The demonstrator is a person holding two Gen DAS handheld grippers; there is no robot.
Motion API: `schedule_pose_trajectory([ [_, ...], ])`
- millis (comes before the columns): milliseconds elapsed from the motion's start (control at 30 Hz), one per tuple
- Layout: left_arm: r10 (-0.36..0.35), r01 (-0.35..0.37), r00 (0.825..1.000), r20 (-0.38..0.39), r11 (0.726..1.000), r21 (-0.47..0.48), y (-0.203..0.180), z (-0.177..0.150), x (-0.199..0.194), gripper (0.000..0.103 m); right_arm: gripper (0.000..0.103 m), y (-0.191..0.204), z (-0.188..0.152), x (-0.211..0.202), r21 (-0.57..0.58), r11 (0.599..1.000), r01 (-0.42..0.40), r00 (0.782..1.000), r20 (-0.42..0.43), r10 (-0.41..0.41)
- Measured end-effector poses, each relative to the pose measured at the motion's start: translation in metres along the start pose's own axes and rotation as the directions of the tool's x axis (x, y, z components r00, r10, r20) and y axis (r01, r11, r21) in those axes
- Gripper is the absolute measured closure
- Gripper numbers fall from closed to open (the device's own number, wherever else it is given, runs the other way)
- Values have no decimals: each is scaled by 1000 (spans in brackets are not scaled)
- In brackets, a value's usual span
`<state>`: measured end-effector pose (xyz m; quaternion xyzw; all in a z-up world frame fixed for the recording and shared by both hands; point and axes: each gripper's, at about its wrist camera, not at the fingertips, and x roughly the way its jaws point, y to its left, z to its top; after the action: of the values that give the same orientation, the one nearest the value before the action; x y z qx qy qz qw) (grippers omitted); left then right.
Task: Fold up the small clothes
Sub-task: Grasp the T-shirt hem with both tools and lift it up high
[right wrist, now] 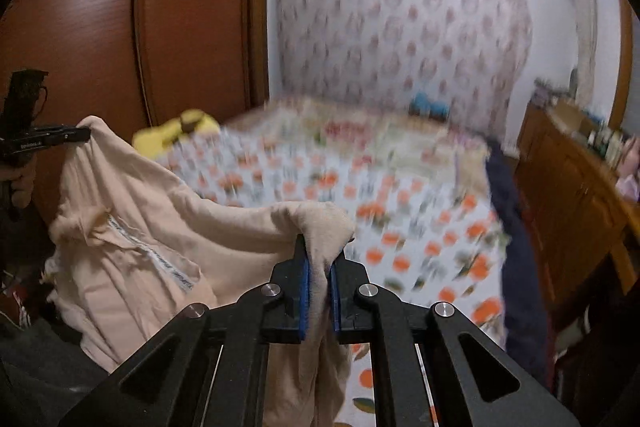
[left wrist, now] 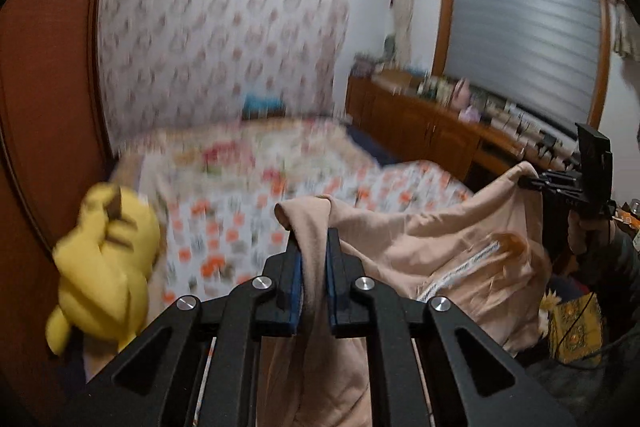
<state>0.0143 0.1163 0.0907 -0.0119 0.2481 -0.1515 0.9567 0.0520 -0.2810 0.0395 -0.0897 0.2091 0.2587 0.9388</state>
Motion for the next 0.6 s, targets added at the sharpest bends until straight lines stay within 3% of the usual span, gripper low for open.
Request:
schedule_pose_trajectory([
  [133,13,-19,994,110,998,59,-15,45,-38,92,95,8,38,-60,-72,997,21,993,116,-13],
  [367,17,-39,959,282,997,71,-20,105,-93,92,95,15,100,-154,-153,979,137,944,319,-82],
  [500,52,-77,942,333,995,62,-11,134,-99,92,95,12,128,-176,-162,968,192,919,375,-120],
  [600,89,-112,939,332,992,52,-1,149,-76,92,95,1,148,-165,-139,964,226,912,379,-158],
])
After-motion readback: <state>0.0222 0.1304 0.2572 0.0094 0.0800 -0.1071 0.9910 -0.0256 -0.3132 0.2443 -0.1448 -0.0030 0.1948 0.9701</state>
